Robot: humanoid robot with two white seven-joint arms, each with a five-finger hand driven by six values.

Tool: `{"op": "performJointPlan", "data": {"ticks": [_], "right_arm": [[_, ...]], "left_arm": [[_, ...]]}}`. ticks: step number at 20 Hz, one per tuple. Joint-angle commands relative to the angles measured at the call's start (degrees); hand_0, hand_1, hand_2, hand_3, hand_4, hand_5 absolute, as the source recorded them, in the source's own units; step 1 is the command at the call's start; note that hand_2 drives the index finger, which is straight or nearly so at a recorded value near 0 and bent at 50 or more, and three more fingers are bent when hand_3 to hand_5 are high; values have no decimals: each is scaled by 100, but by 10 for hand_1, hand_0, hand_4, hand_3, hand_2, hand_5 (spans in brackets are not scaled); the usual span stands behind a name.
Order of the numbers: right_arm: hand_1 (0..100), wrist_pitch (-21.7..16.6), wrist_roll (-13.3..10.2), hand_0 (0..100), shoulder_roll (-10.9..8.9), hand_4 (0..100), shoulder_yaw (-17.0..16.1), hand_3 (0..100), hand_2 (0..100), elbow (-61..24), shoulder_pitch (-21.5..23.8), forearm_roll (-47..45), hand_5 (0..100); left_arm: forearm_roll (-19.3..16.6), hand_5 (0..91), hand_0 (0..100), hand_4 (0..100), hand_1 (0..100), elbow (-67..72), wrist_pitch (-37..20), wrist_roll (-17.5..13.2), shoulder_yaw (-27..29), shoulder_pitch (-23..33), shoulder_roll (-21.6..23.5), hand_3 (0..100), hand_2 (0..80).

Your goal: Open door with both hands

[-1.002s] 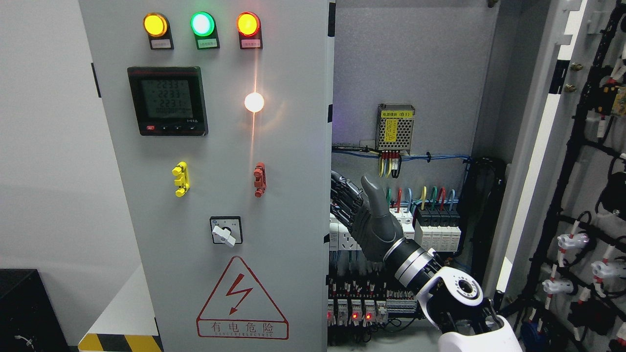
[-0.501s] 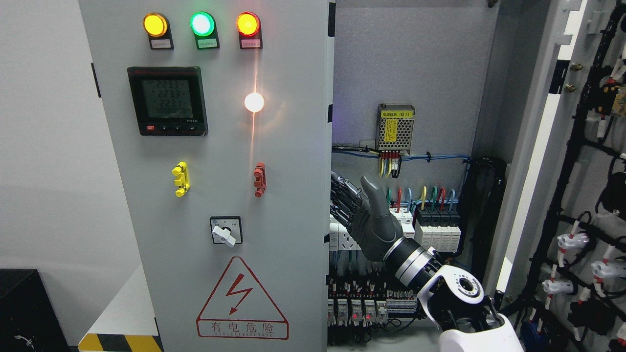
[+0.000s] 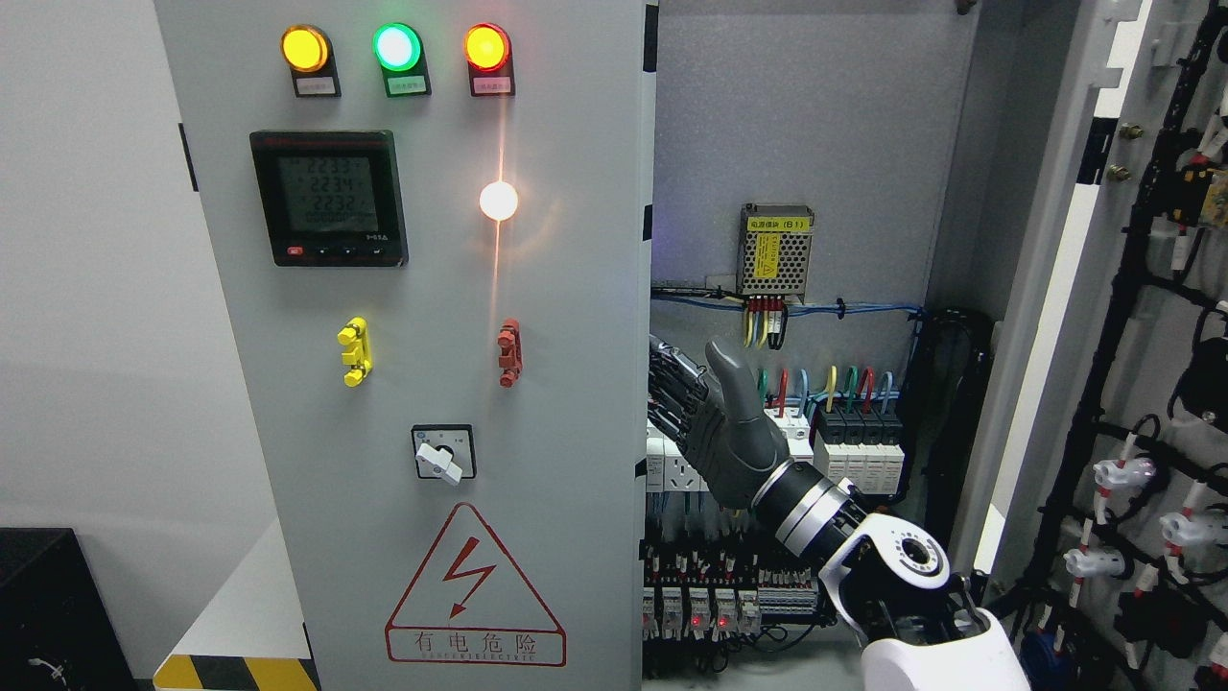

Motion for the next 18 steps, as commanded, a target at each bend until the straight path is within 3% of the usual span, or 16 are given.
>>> {"op": "performJointPlan", "data": {"ticks": [1,18], "right_arm": [[0,23,121,0,-79,0,-8,0,0,79,-27,0,0],[0,23,516,0,-88,0,-8,0,0,61,-27,0,0]], "left_arm": [[0,0,0,0,0,-150,0,2,-5,0,26,0,0],[0,0,0,0,0,-150,0,2,4,0,26,0,0]]}}
